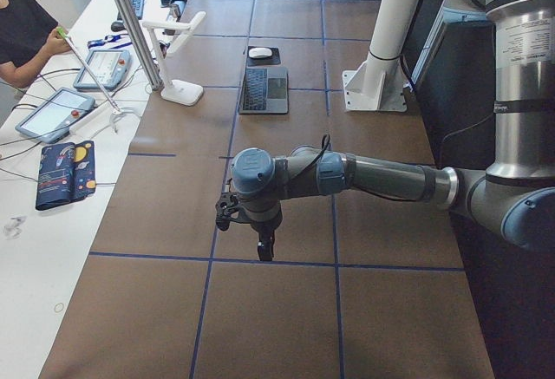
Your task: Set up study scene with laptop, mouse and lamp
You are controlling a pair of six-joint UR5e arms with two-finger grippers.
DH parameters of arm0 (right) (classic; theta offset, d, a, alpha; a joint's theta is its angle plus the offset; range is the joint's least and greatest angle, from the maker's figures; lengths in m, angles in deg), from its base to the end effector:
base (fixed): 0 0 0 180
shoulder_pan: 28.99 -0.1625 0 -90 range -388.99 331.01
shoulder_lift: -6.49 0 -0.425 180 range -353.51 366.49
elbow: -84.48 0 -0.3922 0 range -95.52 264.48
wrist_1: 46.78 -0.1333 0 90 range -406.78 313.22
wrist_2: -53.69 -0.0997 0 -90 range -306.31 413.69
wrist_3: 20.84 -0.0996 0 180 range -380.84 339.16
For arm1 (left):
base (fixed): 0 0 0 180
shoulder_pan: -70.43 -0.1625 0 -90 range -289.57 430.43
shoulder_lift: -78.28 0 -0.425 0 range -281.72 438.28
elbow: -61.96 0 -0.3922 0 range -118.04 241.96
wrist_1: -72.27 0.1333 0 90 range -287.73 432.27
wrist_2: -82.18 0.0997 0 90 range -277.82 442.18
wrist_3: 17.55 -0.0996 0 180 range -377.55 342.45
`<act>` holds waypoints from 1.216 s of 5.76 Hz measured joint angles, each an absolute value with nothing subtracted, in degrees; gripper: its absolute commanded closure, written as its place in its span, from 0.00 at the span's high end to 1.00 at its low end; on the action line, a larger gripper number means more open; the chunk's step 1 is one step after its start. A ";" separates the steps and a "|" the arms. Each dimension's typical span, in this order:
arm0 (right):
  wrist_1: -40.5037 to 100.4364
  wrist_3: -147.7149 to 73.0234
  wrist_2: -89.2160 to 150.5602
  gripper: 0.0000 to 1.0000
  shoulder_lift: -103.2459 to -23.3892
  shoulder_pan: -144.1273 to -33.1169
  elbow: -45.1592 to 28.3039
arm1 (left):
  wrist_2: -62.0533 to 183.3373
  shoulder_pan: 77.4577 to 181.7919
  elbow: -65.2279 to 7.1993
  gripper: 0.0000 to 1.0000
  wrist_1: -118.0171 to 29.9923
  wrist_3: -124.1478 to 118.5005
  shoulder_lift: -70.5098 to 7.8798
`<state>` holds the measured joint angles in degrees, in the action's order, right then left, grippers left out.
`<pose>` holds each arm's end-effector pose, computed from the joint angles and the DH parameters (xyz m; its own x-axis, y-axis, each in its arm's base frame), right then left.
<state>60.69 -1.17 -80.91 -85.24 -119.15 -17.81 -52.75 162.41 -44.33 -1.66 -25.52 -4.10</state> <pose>0.0647 -0.4630 0.5978 0.6712 -0.2527 0.6969 0.2370 0.9639 0.1213 -0.0775 -0.4187 0.6074 0.7024 0.0232 -0.7115 -0.0637 0.9975 -0.0304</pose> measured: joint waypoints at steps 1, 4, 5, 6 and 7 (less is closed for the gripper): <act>60.64 -2.63 -80.70 1.00 -85.17 -119.03 -17.68 | -52.14 162.44 -44.73 1.00 -1.57 -25.48 -3.99; 53.30 -12.40 -79.71 1.00 -85.74 -117.40 -16.68 | -52.06 162.34 -45.43 1.00 -1.71 -25.38 -4.32; 52.41 -13.05 -79.59 1.00 -85.81 -117.32 -16.33 | -52.13 162.27 -45.24 1.00 -1.67 -25.40 -4.39; 52.18 -13.25 -79.61 1.00 -85.81 -117.32 -16.24 | -52.16 162.22 -44.83 1.00 -1.63 -25.47 -4.34; 52.12 -13.37 -79.65 1.00 -85.80 -117.32 -16.16 | -52.17 162.20 -44.48 1.00 -1.45 -25.53 -4.06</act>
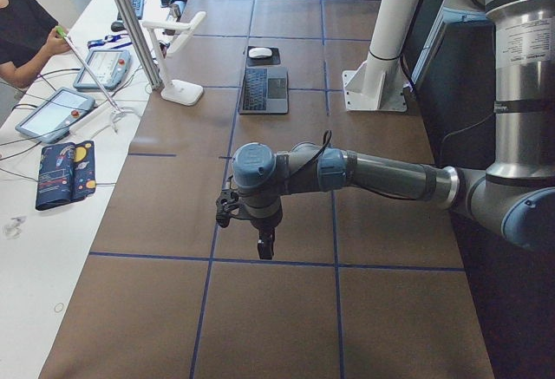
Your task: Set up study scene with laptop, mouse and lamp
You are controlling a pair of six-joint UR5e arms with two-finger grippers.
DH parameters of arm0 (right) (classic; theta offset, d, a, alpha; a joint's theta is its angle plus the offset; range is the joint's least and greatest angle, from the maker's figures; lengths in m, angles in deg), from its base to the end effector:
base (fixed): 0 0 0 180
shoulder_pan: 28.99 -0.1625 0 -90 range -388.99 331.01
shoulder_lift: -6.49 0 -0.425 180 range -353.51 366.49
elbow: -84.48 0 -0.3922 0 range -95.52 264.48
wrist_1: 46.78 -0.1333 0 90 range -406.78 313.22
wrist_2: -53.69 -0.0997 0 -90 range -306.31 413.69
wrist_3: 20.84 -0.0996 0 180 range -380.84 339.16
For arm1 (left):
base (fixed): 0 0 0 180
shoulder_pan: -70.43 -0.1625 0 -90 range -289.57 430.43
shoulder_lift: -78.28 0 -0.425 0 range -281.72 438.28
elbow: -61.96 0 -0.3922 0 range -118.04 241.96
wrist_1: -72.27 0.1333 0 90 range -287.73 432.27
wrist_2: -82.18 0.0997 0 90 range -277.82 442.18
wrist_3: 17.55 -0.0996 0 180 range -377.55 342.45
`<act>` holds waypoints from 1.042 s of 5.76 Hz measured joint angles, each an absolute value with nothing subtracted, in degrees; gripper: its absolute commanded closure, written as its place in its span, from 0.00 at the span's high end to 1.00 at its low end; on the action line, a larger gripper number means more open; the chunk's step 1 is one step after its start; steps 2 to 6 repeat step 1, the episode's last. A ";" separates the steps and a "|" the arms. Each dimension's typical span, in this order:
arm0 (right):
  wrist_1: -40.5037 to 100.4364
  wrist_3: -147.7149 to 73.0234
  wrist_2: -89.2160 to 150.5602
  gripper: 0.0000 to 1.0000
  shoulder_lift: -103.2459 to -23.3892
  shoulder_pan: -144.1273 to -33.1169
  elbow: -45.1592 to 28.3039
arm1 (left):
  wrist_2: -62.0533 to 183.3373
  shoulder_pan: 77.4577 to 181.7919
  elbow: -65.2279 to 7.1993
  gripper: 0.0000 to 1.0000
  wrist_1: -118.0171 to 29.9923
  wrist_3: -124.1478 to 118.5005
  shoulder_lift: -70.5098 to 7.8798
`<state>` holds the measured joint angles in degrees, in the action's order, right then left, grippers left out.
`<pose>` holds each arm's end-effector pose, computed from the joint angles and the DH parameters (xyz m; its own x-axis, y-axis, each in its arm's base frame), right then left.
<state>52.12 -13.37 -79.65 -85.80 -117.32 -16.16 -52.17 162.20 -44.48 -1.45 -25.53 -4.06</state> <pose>0.0512 -0.4718 0.6036 0.7172 -0.1444 0.6817 0.1234 0.9891 0.0797 -0.0766 -0.4183 0.6075 0.7093 0.0254 -0.7045 -0.0685 0.9971 -0.0330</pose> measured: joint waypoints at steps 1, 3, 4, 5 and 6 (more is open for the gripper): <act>52.13 -13.46 -79.73 1.00 -85.82 -117.32 -16.15 | -52.16 162.21 -43.65 1.00 -1.46 -25.60 -3.59; 52.13 -13.46 -79.73 1.00 -85.82 -117.32 -16.15 | -52.16 162.21 -43.65 1.00 -1.46 -25.60 -3.59; 52.13 -13.46 -79.73 1.00 -85.82 -117.32 -16.15 | -52.16 162.21 -43.65 1.00 -1.46 -25.60 -3.59; 52.13 -13.46 -79.73 1.00 -85.82 -117.32 -16.15 | -52.16 162.21 -43.65 1.00 -1.46 -25.60 -3.59; 52.13 -13.46 -79.73 1.00 -85.82 -117.32 -16.15 | -52.16 162.21 -43.65 1.00 -1.46 -25.60 -3.59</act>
